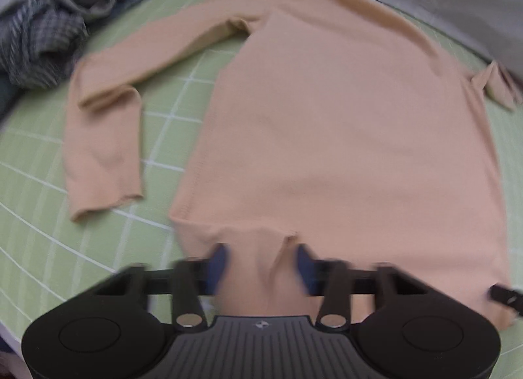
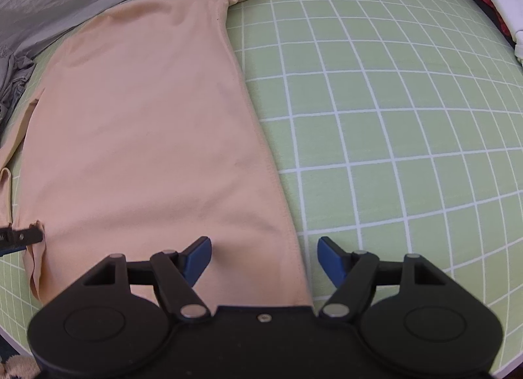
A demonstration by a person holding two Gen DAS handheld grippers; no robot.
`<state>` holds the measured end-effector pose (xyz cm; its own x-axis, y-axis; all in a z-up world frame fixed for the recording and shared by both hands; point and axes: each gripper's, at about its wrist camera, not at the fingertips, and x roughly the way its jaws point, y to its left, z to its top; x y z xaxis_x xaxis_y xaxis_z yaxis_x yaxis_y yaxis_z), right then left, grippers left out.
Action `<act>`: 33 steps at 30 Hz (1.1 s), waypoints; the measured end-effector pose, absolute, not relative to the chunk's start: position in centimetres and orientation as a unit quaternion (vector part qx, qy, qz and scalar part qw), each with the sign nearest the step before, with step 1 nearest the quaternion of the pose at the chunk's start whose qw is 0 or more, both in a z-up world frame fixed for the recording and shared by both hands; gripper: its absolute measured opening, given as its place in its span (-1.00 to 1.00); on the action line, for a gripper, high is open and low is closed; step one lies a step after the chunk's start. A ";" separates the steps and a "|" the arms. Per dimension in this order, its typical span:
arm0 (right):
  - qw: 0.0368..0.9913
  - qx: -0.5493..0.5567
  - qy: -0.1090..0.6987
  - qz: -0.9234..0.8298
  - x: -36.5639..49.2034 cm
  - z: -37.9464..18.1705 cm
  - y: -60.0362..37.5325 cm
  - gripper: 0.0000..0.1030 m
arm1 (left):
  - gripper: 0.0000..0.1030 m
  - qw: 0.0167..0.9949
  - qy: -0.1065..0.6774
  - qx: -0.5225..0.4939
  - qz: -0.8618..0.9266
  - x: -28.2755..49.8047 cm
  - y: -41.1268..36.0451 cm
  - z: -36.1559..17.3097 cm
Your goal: Fold clothes
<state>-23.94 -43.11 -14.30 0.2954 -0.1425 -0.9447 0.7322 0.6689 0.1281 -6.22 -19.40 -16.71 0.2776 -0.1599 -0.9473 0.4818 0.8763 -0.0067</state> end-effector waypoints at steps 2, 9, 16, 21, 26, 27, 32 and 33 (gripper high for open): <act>0.753 0.284 0.517 -0.291 -24.0 -14.3 -43.1 0.44 | -0.90 0.785 0.578 0.102 -0.196 -5.6 -17.7 -16.5; 0.754 0.282 0.518 -0.288 -23.9 -14.3 -43.0 0.44 | -0.91 0.776 0.618 -0.020 -0.126 -4.0 -9.7 -15.3; 0.755 0.279 0.522 -0.282 -23.6 -14.3 -43.2 0.47 | -0.18 0.780 0.602 -0.112 -0.125 -3.3 -6.5 -14.5; 0.759 0.275 0.521 -0.277 -23.7 -14.3 -43.1 0.47 | 0.08 0.777 0.604 -0.088 -0.152 -3.3 -9.2 -15.0; 0.759 0.283 0.513 -0.284 -24.7 -14.2 -42.7 0.47 | 0.15 0.776 0.594 -0.118 -0.176 -3.7 -9.0 -14.5; 0.758 0.287 0.511 -0.287 -24.9 -14.2 -42.7 0.47 | 0.22 0.780 0.588 -0.122 -0.177 -3.7 -8.7 -14.2; 0.748 0.321 0.496 -0.303 -26.0 -14.1 -42.9 0.47 | 0.38 0.794 0.571 -0.112 -0.174 -3.1 -8.0 -13.0; 0.747 0.322 0.495 -0.306 -25.9 -14.1 -42.9 0.47 | 0.43 0.789 0.580 -0.095 -0.176 -2.9 -8.4 -13.3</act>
<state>-25.94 -42.95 -14.09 0.3237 -0.1381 -0.9360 0.7758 0.6051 0.1790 -2.90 -8.44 -13.30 0.2645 -0.3875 -0.8831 0.1672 0.9203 -0.3537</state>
